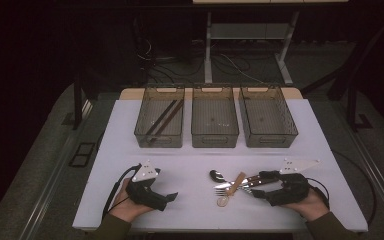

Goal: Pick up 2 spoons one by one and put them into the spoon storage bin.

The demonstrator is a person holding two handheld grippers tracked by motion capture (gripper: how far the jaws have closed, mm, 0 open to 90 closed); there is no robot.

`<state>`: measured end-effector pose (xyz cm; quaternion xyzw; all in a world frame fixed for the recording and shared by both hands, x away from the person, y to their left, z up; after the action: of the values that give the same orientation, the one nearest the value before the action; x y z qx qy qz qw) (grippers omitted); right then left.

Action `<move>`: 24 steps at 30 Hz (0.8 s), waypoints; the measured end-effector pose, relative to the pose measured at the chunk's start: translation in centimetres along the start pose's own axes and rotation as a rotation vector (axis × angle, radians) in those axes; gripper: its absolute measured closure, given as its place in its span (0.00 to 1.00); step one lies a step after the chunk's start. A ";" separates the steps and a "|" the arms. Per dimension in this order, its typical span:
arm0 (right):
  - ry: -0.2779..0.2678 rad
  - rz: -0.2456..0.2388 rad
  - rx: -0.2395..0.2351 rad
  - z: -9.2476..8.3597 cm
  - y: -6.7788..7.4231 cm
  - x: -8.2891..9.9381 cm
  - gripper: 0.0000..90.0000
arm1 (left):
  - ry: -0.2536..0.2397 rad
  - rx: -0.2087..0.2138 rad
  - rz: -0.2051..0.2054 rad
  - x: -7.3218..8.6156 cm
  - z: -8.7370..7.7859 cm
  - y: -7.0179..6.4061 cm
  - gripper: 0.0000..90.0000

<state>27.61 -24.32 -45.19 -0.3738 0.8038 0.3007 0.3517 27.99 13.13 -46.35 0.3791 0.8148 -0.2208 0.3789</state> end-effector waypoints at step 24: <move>0.105 0.030 0.065 6.0 -3.3 -4.5 0.99 | 0.000 0.005 0.007 0.1 0.0 0.2 0.00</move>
<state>34.47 -19.92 -45.82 -0.3656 0.8360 0.2596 0.3163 28.06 13.27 -46.38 0.3828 0.8130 -0.2218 0.3785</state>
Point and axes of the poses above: each handheld gripper's, and its own axes: z roughly forward along the jaws, x roughly out of its underside, y roughly to its left, the point moved 4 cm from there along z, roughly forward along the jaws, and after that the axes turned 1 degree about -x, right-handed, at the moved point
